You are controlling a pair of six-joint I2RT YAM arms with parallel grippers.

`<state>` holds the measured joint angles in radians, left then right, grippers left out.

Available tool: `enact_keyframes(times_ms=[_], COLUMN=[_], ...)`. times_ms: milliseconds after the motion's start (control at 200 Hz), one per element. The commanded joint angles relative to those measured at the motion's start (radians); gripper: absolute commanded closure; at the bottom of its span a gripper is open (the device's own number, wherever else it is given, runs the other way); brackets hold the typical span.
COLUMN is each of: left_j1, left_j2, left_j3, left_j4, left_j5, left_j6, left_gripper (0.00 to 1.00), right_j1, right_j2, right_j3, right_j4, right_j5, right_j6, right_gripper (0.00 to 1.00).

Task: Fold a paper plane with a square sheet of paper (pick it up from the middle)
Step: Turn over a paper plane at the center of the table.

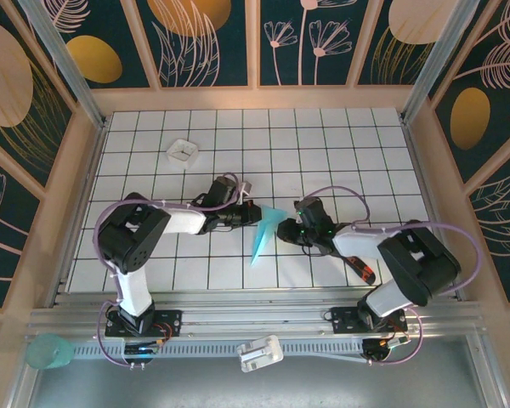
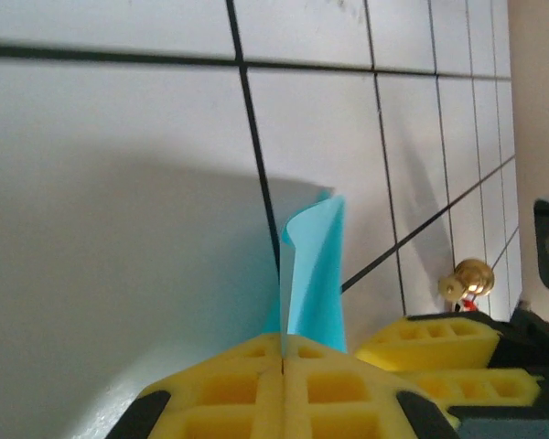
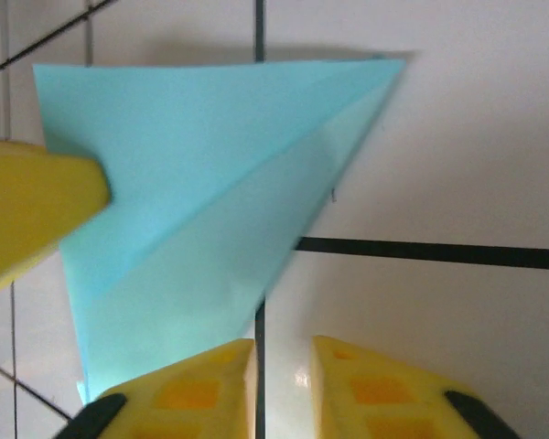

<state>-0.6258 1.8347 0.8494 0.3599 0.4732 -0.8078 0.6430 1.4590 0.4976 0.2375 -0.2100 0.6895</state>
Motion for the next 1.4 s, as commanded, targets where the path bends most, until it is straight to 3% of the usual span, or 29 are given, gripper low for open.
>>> enact_keyframes(times_ms=[0,240,565,811,1136,1271,1396], left_j1=[-0.014,-0.059,-0.085,-0.085,-0.085,-0.084,-0.076], left_j2=[-0.102,-0.163,-0.155,-0.151,-0.152,-0.187,-0.259], left_j3=[-0.020,-0.030,-0.020,-0.012,-0.019,-0.040,-0.096], left_j4=[-0.058,-0.100,-0.100,-0.126,-0.109,-0.088,-0.082], left_j5=[-0.123,-0.204,-0.219,-0.244,-0.230,-0.230,-0.246], left_j6=[0.013,-0.016,-0.033,-0.011,-0.017,-0.015,-0.004], left_gripper=[1.00,1.00,1.00,1.00,1.00,0.79,0.63], right_j1=[0.008,0.090,0.115,0.115,0.089,0.058,0.032], right_j2=[-0.095,-0.082,0.035,0.045,0.079,0.092,0.102], right_j3=[-0.032,-0.007,0.087,0.119,0.121,0.107,0.085], right_j4=[0.070,0.186,0.072,-0.003,0.012,0.039,0.060], right_j5=[-0.054,-0.046,0.093,0.147,0.125,0.076,0.019], right_j6=[0.014,0.112,0.157,0.145,0.125,0.093,0.059], right_gripper=[0.70,0.48,0.45,0.58,0.90,1.00,1.00])
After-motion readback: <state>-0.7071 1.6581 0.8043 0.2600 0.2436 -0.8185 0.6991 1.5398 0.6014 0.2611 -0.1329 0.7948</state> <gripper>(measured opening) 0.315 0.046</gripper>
